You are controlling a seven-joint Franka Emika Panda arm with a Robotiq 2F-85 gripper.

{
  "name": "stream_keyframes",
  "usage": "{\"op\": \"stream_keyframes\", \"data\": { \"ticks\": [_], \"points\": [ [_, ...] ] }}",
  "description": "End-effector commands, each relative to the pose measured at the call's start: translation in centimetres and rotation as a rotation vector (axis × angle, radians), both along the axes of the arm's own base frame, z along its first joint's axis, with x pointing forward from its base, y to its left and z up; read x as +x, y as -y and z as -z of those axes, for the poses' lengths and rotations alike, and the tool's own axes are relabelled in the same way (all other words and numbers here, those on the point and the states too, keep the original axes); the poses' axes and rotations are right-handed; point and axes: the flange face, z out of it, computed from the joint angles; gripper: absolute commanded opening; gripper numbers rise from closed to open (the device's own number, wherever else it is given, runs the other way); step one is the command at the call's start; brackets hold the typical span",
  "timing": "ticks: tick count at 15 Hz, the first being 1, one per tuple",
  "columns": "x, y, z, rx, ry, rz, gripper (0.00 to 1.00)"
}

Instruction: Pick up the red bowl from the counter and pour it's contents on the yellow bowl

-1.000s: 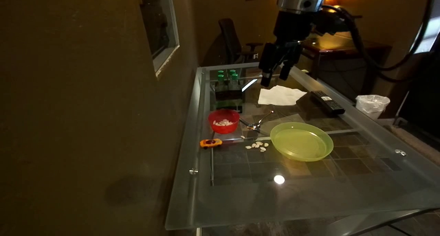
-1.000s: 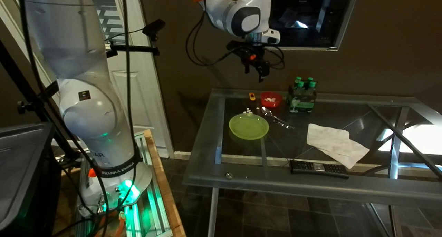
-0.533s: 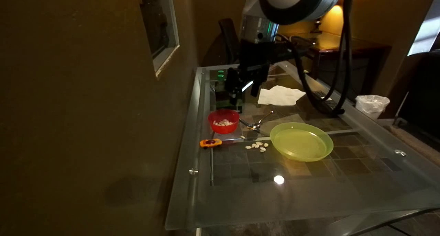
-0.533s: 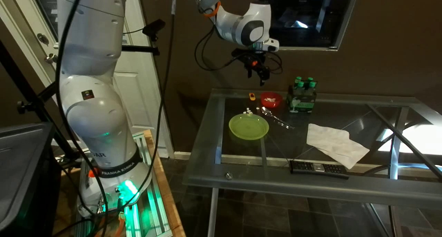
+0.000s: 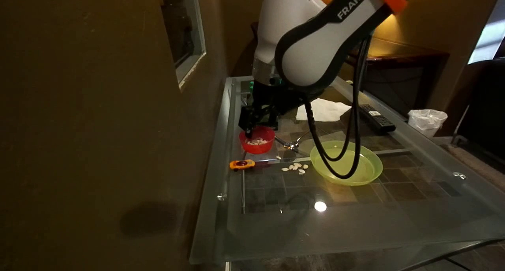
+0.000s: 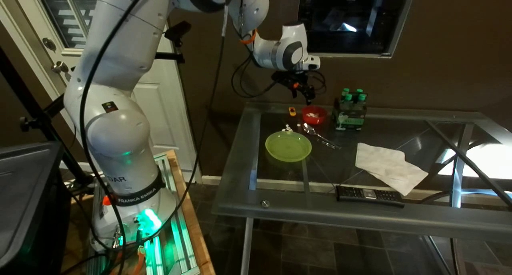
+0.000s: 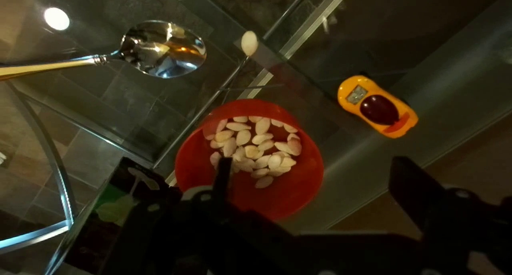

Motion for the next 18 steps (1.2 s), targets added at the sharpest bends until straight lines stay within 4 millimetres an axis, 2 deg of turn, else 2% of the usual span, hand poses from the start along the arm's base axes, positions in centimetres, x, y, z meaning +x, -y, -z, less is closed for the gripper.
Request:
{"op": "stream_keyframes", "data": {
  "ticks": [1, 4, 6, 8, 9, 12, 15, 16, 17, 18],
  "points": [
    [1.8, -0.9, 2.1, -0.02, 0.048, 0.009, 1.0],
    [2.1, -1.5, 3.6, -0.017, 0.048, 0.006, 1.0],
    [2.4, -1.9, 4.4, -0.026, 0.069, -0.01, 0.86],
    [2.5, -2.1, 5.1, -0.036, 0.083, -0.022, 0.65],
    [2.5, -2.1, 5.5, -0.039, 0.088, -0.025, 0.51],
    [2.7, -1.9, 6.5, -0.055, 0.115, -0.039, 0.31],
    [2.4, -1.8, 7.2, -0.059, 0.125, -0.04, 0.15],
    [2.2, -1.9, 7.2, -0.061, 0.125, -0.039, 0.05],
    [1.9, -2.1, 7.2, -0.066, 0.121, -0.046, 0.01],
    [1.6, -2.3, 6.8, -0.073, 0.123, -0.048, 0.0]
  ]
}}
